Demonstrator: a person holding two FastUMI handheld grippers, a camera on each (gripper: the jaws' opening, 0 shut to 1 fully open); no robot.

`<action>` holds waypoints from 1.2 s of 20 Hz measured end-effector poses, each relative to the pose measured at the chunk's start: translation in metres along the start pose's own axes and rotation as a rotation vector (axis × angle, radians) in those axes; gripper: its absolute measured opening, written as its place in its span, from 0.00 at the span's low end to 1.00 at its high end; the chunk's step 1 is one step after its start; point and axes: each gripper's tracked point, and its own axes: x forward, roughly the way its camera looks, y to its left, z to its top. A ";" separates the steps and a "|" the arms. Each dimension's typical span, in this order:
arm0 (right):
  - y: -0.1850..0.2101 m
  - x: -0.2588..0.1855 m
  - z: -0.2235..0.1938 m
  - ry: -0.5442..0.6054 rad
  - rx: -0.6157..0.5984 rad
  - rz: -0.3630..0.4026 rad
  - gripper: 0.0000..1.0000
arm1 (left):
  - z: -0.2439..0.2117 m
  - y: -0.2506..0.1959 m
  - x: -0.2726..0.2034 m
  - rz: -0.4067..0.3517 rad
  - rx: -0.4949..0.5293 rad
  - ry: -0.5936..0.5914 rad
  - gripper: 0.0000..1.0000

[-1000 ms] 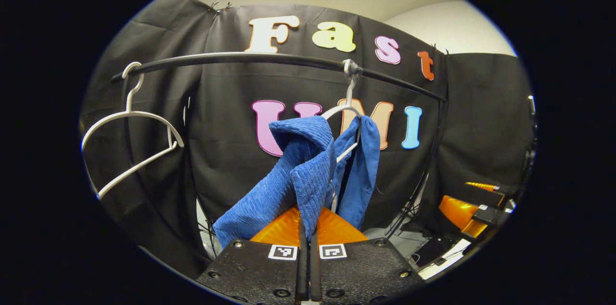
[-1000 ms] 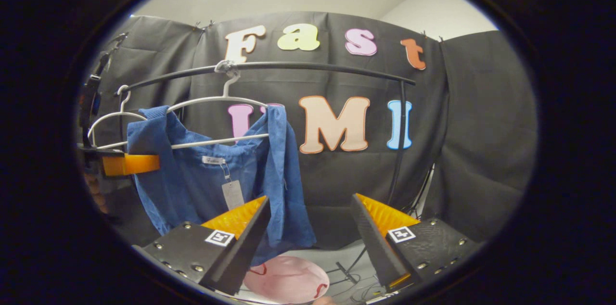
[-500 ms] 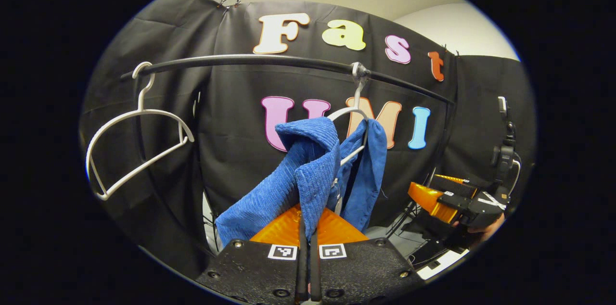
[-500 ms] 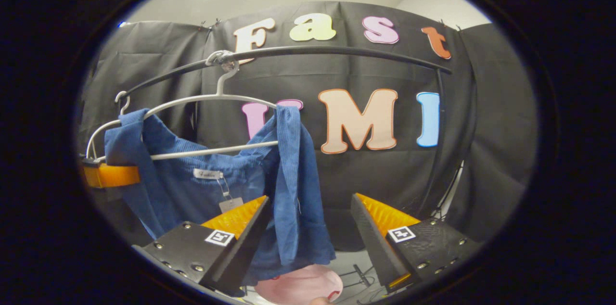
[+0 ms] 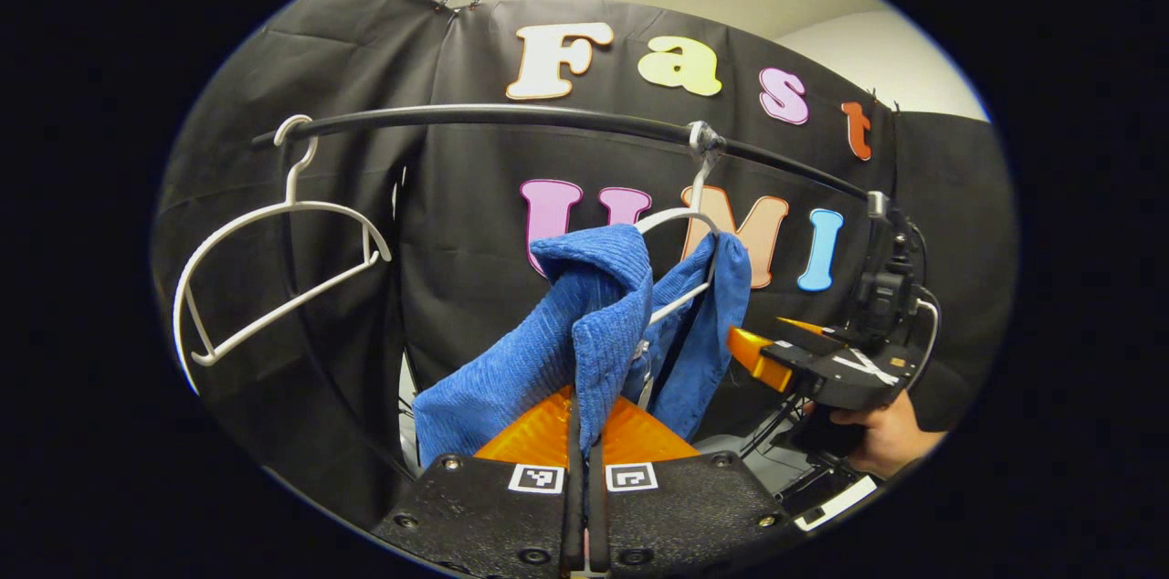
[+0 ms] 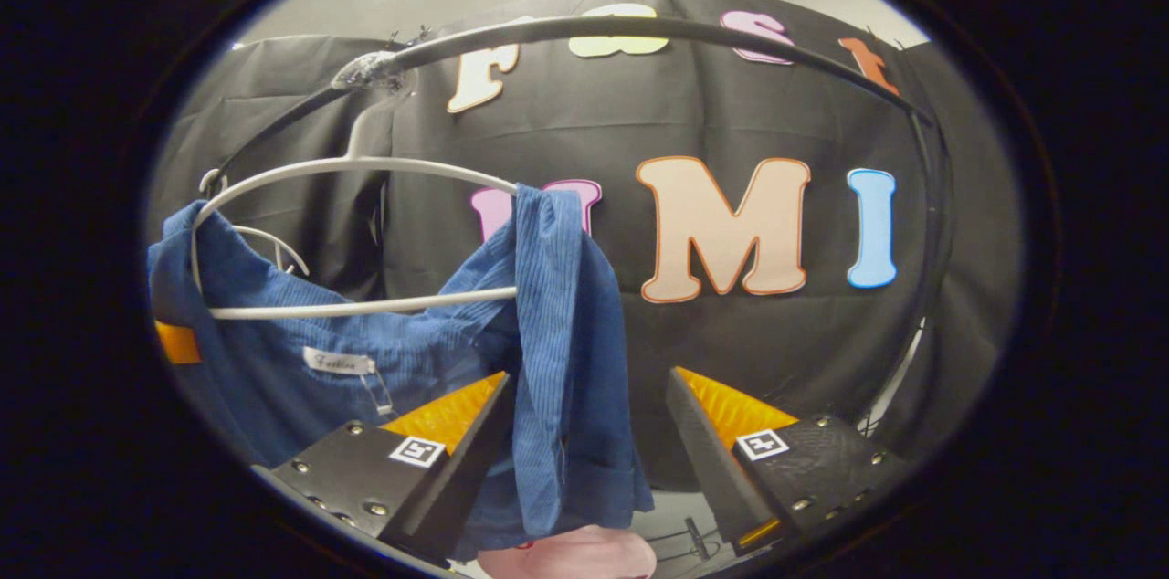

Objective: Grasp the clothes on the hanger with both hands and then place them into the laundry hamper below.

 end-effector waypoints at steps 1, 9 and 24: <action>0.003 0.011 0.001 0.003 0.008 0.002 1.00 | -0.001 0.001 0.000 0.010 0.004 0.001 0.03; 0.007 0.071 -0.001 0.050 0.077 0.035 0.79 | 0.001 0.007 -0.005 0.059 0.007 0.003 0.02; -0.018 0.061 0.043 -0.120 0.047 0.046 0.21 | -0.009 0.005 -0.013 0.056 0.035 0.043 0.03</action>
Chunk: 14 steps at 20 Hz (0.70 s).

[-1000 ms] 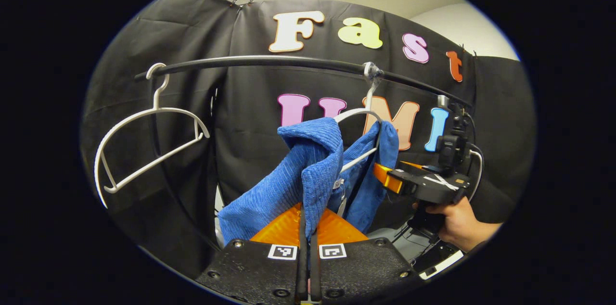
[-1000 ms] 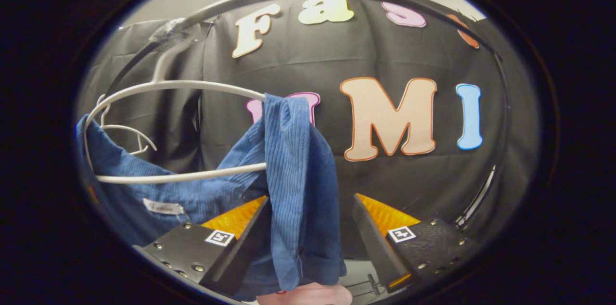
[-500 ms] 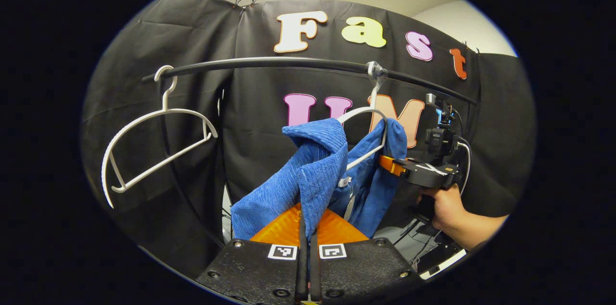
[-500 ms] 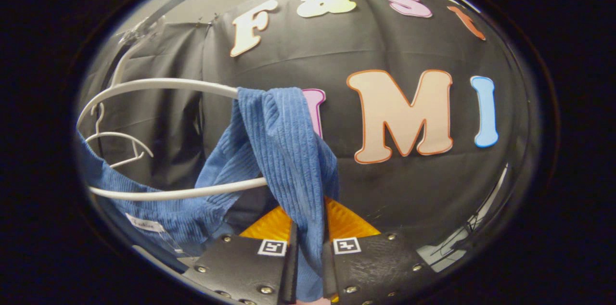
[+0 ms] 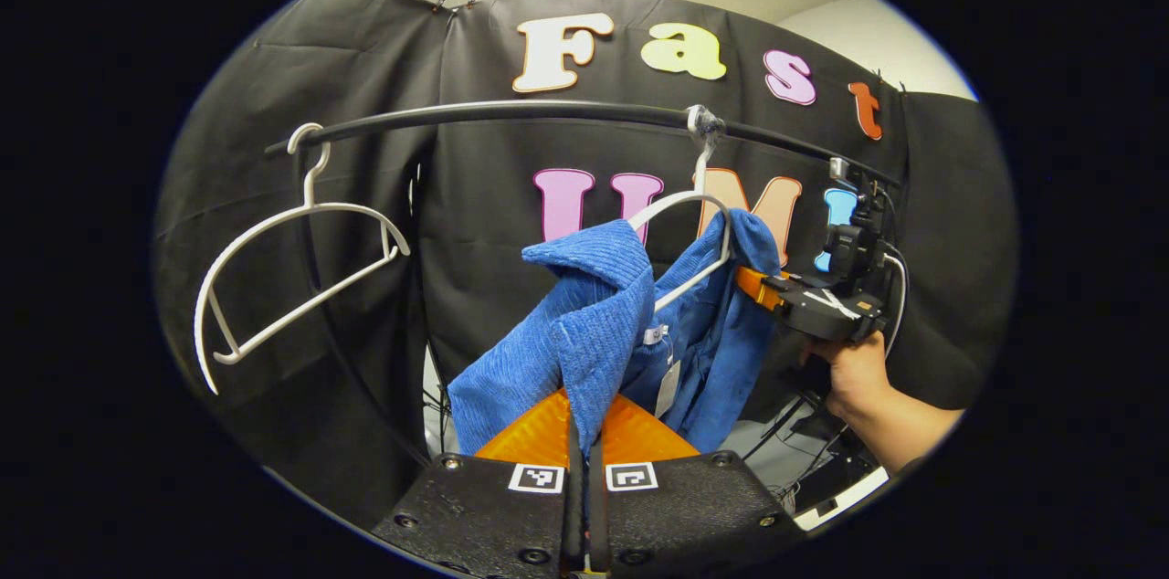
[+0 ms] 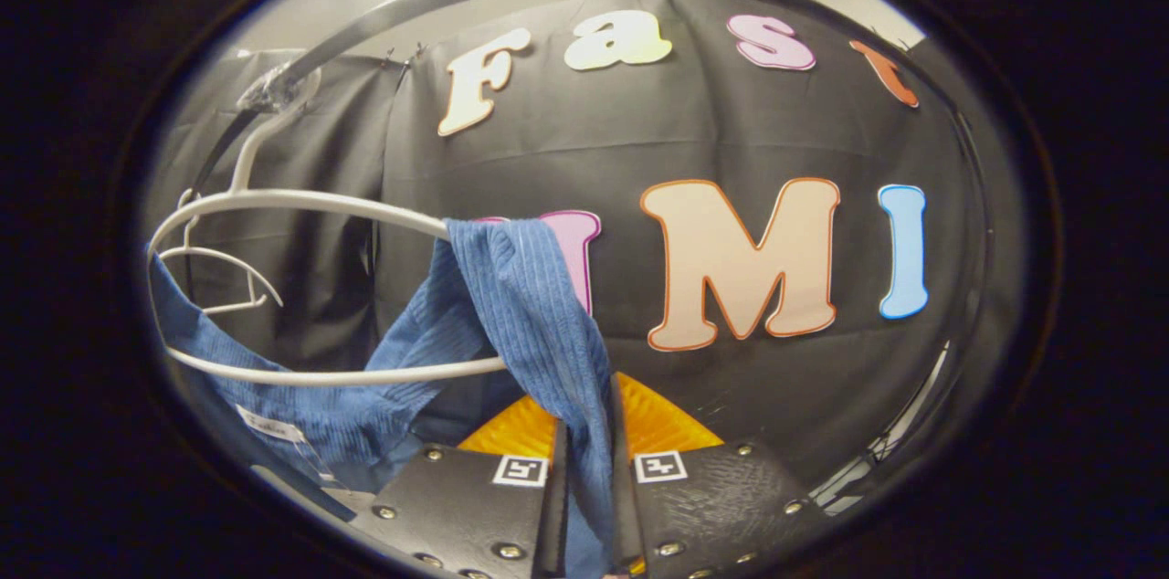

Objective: Grasp the clothes on the hanger with both hands and then place them into the laundry hamper below.

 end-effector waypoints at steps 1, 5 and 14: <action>0.003 0.000 0.003 -0.006 0.022 0.012 0.21 | 0.000 0.000 -0.001 0.000 -0.002 0.001 0.03; -0.001 0.002 0.007 0.025 -0.009 0.031 0.07 | 0.011 -0.006 -0.012 -0.036 0.018 -0.033 0.03; -0.017 0.008 0.042 -0.042 0.043 0.021 0.02 | 0.036 0.002 -0.028 -0.069 0.022 -0.091 0.00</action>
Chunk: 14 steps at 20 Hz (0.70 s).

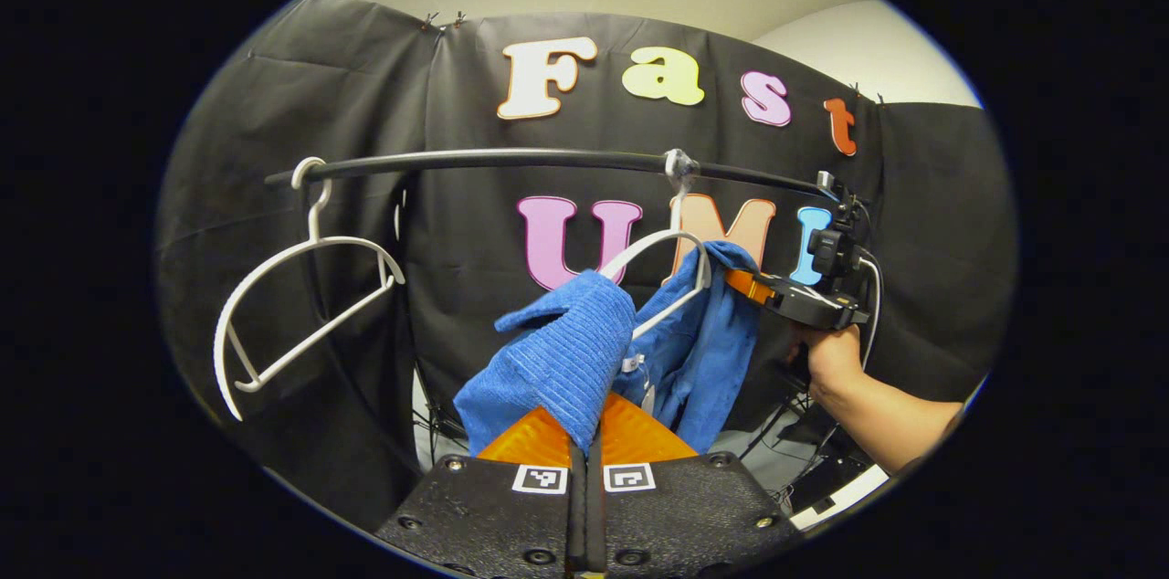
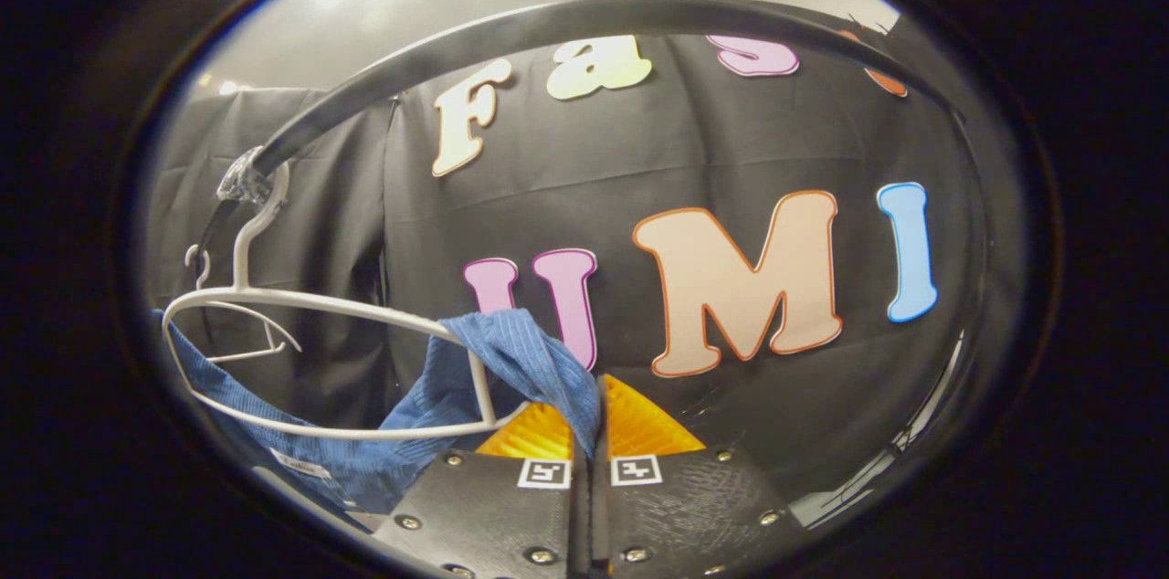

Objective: Grasp the clothes on the hanger with both hands and then place them into the laundry hamper below.

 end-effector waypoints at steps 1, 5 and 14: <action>-0.002 0.004 0.000 -0.003 0.006 -0.006 0.02 | 0.007 0.002 -0.004 0.007 0.001 -0.017 0.00; -0.014 0.018 0.005 -0.007 0.013 -0.028 0.01 | 0.024 0.016 -0.004 0.049 0.038 -0.062 0.00; -0.023 0.046 -0.030 0.056 -0.021 -0.032 0.01 | -0.005 0.058 0.006 0.141 -0.059 0.010 0.00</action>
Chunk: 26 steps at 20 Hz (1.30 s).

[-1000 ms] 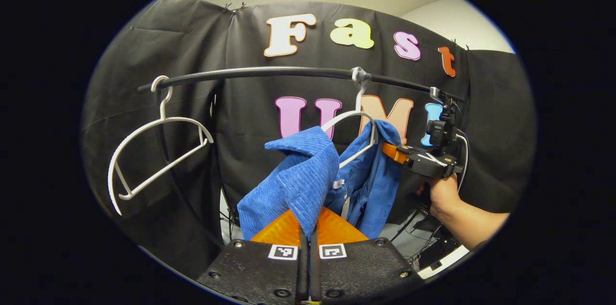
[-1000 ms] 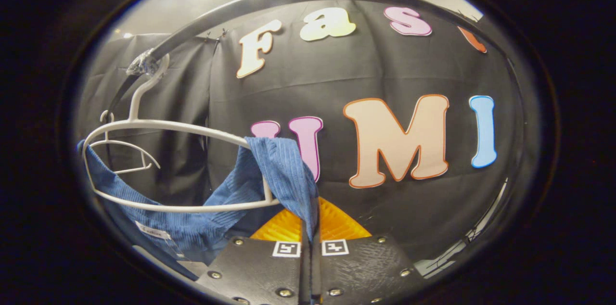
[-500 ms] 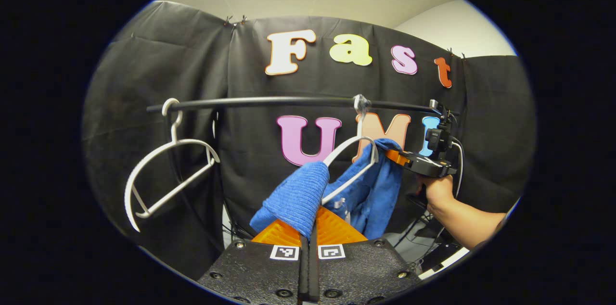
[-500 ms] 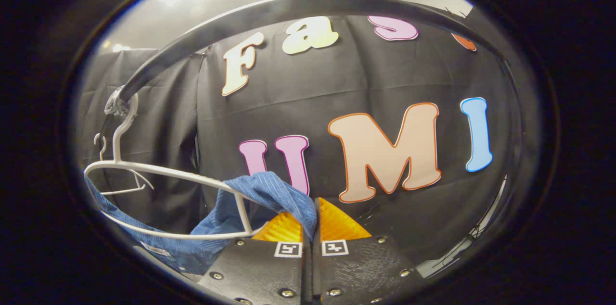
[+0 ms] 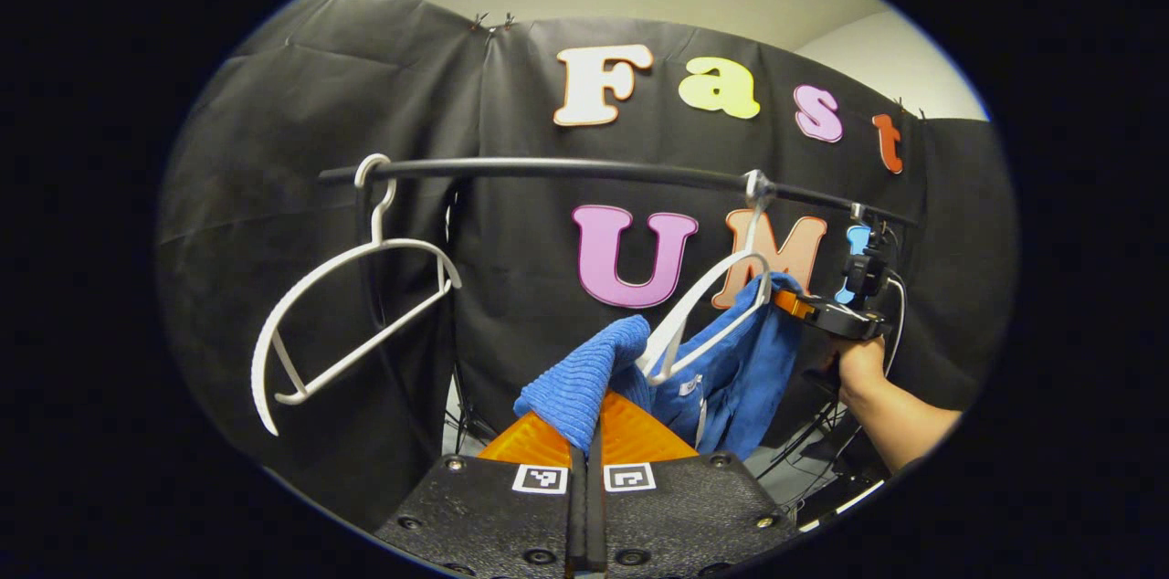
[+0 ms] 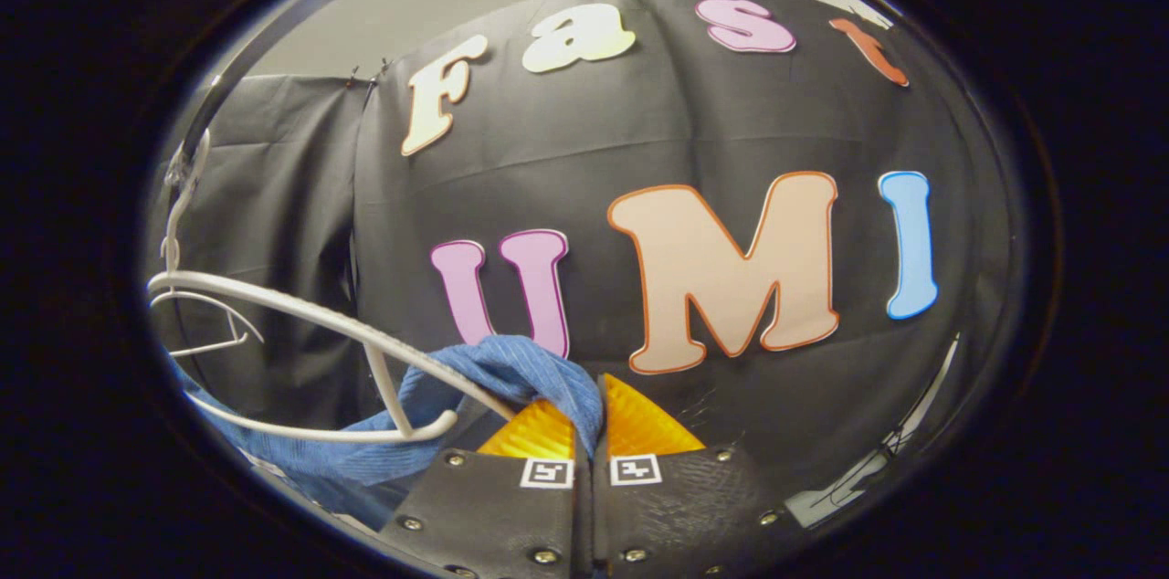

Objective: Grasp the clothes on the hanger with both hands and then place them into the laundry hamper below.

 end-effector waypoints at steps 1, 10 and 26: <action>0.000 -0.002 -0.001 0.003 -0.008 0.005 0.01 | -0.006 0.003 0.003 0.004 -0.002 0.013 0.00; -0.006 0.004 -0.055 0.068 -0.040 -0.016 0.01 | -0.065 0.020 0.025 0.046 -0.031 0.128 0.01; -0.027 -0.086 -0.148 0.228 -0.065 -0.062 0.01 | -0.130 -0.006 0.032 -0.057 0.037 0.186 0.01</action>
